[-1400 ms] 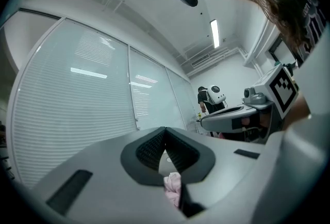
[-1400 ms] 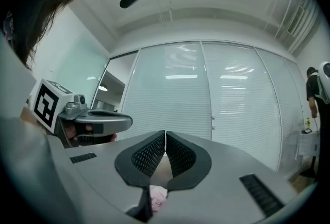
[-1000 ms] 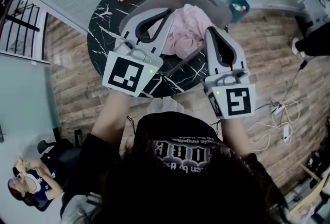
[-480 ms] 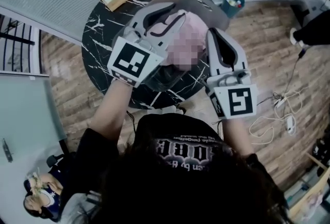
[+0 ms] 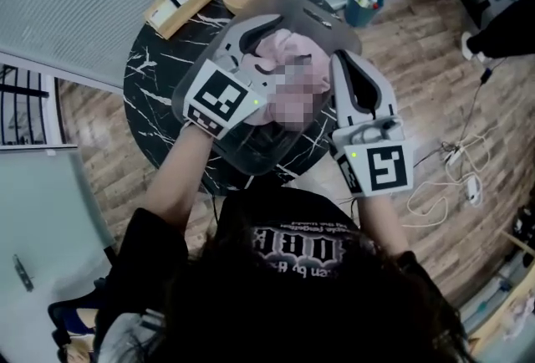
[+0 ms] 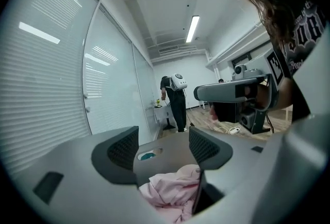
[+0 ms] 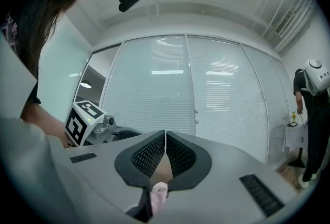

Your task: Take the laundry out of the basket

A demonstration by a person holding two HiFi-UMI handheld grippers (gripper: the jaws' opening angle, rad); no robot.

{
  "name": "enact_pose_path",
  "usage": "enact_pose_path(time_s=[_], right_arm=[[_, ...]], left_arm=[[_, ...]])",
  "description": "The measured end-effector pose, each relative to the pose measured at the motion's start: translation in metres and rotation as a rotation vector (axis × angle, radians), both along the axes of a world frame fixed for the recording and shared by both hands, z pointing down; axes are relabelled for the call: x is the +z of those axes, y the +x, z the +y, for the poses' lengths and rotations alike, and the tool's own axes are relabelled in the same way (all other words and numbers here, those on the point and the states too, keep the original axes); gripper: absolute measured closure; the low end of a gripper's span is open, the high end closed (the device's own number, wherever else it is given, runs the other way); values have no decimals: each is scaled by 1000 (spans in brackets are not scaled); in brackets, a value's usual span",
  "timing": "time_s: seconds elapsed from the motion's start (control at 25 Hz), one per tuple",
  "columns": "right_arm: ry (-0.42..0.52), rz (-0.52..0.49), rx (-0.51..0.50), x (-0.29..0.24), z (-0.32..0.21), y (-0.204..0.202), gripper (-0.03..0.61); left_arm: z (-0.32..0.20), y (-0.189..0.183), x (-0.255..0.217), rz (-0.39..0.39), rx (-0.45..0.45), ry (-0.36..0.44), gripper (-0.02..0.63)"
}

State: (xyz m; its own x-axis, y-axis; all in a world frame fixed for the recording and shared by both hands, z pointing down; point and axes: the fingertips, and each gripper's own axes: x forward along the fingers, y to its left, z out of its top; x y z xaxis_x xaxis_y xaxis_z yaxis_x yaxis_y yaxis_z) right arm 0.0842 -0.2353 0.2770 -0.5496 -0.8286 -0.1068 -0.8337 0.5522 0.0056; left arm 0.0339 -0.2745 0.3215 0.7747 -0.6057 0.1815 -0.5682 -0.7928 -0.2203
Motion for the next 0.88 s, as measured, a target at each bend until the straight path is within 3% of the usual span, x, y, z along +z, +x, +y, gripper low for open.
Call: enact_pose_path(time_s=[0.12,0.6,0.88], right_arm=[[-4,-6,11,1,-5,1,549],[-13,-3,37,3,-17,2,549],[-20,-1,40,6,-20,2,549]], left_arm=[[-6,5,13,-1,23,-25,300],[-30,14,84,-157,101,-189,131],[-46,19,115,-193,87,-252,121]])
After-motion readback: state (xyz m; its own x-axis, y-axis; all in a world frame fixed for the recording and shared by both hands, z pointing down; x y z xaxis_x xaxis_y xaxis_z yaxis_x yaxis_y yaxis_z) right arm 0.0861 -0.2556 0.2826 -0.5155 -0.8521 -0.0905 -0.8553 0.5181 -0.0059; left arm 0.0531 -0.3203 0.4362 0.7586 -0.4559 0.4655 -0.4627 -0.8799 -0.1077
